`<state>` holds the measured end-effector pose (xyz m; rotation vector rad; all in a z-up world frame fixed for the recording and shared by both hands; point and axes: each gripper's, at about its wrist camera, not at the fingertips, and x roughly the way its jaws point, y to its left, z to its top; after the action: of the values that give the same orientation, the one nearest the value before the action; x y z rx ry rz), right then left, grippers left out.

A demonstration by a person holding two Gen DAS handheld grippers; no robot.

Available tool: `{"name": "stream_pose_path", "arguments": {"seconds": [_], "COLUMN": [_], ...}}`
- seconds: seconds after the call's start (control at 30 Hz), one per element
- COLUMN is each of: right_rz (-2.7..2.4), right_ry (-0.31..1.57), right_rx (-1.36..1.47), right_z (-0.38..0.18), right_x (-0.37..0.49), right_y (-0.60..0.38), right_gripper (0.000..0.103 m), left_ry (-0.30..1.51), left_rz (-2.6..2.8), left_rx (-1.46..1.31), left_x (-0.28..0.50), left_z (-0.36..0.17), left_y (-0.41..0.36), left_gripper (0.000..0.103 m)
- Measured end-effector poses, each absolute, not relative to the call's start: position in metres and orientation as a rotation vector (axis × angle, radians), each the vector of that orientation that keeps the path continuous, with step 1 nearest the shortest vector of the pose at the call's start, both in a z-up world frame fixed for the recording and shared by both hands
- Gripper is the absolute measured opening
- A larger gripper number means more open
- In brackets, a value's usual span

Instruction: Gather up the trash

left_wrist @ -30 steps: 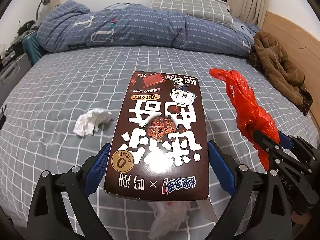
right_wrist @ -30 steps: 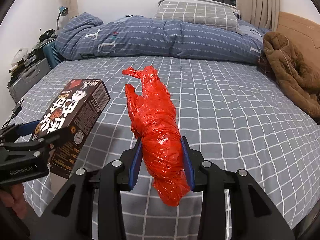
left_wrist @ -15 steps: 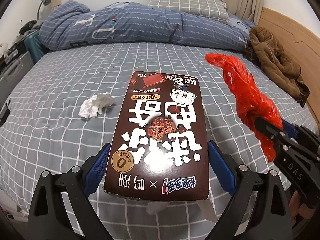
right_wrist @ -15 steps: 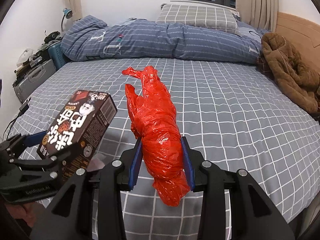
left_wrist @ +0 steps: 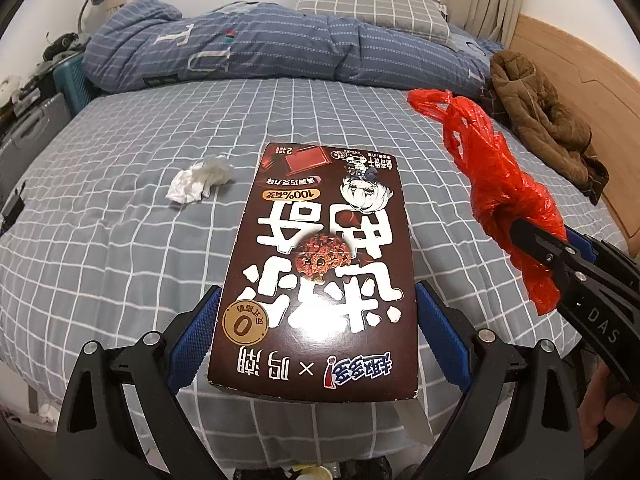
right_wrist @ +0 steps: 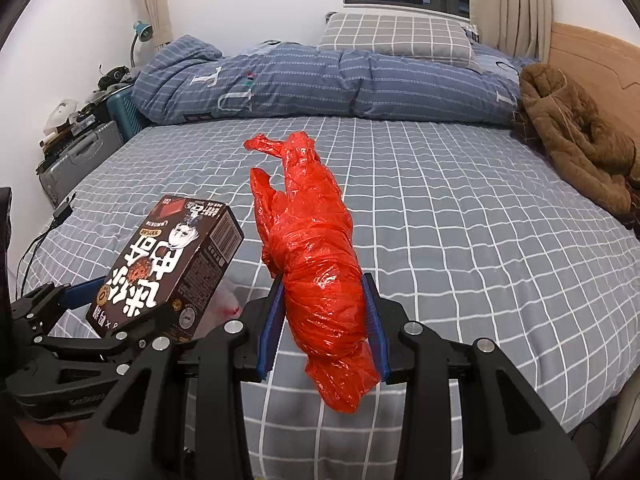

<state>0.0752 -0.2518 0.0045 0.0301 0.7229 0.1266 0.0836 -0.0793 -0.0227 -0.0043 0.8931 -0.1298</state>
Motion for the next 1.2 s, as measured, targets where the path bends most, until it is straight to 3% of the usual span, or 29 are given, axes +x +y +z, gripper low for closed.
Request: {"name": "stream_pose_path", "arguments": {"seconds": [1.2], "right_rz": [0.135], "right_ry": [0.733], "right_rx": [0.055], "right_z": [-0.001], "right_x": [-0.026], "right_y": [-0.241], "right_gripper": [0.036], "left_ry": [0.892], "left_rz": [-0.125], "left_rx": [-0.015], "left_x": [-0.012], "left_z": [-0.021], "left_y": [-0.063], "left_gripper": [0.091]}}
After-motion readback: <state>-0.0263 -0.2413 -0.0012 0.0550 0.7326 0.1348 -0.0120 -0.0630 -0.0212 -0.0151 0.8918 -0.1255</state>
